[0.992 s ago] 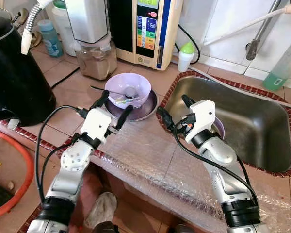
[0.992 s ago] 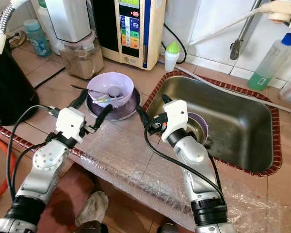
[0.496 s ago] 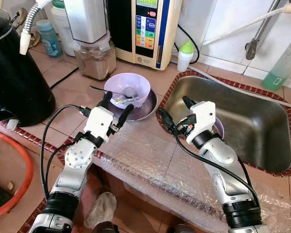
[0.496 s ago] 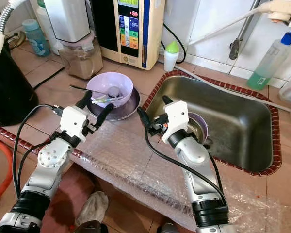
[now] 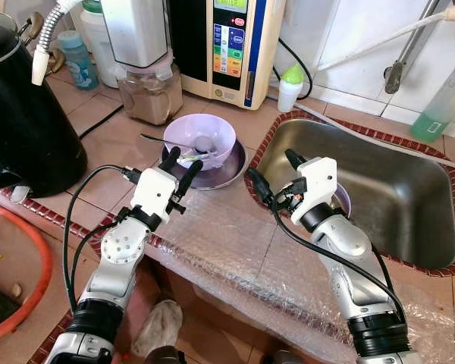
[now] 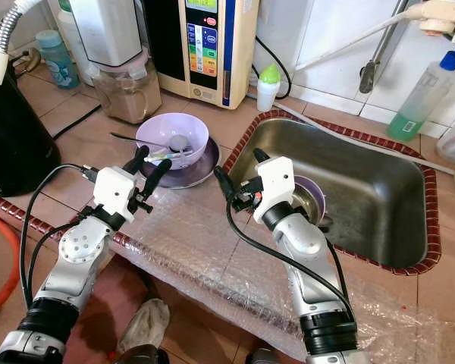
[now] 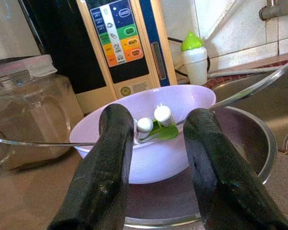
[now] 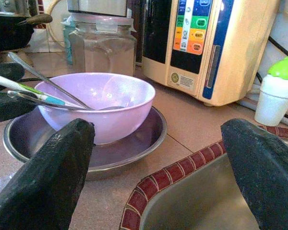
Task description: Kitchen organization
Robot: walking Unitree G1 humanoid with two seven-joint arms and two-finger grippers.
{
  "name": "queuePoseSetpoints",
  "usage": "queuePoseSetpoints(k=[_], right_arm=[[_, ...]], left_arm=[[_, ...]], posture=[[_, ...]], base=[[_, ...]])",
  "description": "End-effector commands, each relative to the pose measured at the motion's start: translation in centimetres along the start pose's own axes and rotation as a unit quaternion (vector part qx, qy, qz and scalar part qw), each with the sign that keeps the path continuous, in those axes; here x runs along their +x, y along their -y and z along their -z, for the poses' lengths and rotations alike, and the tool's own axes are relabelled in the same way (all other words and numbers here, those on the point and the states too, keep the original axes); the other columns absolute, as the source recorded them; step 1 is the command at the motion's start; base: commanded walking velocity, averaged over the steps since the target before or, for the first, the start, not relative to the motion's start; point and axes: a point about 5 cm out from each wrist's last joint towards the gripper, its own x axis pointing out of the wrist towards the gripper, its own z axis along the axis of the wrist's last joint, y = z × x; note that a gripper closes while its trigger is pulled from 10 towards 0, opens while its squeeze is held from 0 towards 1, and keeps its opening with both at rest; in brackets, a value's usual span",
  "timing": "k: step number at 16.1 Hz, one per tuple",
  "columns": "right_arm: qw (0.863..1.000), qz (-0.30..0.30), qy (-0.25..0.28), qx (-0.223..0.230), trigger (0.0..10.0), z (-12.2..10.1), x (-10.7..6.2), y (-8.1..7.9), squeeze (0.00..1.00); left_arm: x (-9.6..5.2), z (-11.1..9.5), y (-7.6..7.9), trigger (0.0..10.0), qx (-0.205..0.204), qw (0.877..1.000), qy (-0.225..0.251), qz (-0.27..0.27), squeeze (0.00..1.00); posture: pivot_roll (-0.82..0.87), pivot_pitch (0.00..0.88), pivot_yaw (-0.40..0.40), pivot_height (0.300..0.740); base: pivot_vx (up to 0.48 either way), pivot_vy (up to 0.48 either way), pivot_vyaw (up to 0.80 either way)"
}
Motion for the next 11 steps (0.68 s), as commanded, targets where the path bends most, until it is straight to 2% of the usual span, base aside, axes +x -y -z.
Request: queuePoseSetpoints(k=[1, 11], right_arm=[[1.000, -0.002, 0.004, -0.005, 10.0, -0.32, 0.05, -0.05, 0.00], [1.000, -0.002, 0.004, -0.005, 10.0, -0.28, 0.16, -0.08, 0.00]], left_arm=[[0.36, -0.27, -0.15, 0.0, 0.001, 1.000, 0.007, 0.002, 0.00], [0.81, -0.17, -0.37, 0.0, -0.006, 1.000, 0.011, -0.002, 0.00]], posture=[[-0.04, 0.033, -0.013, 0.740], [-0.04, 0.025, -0.010, 0.740]], base=[[0.000, 0.000, 0.00], [0.000, 0.000, 0.00]])
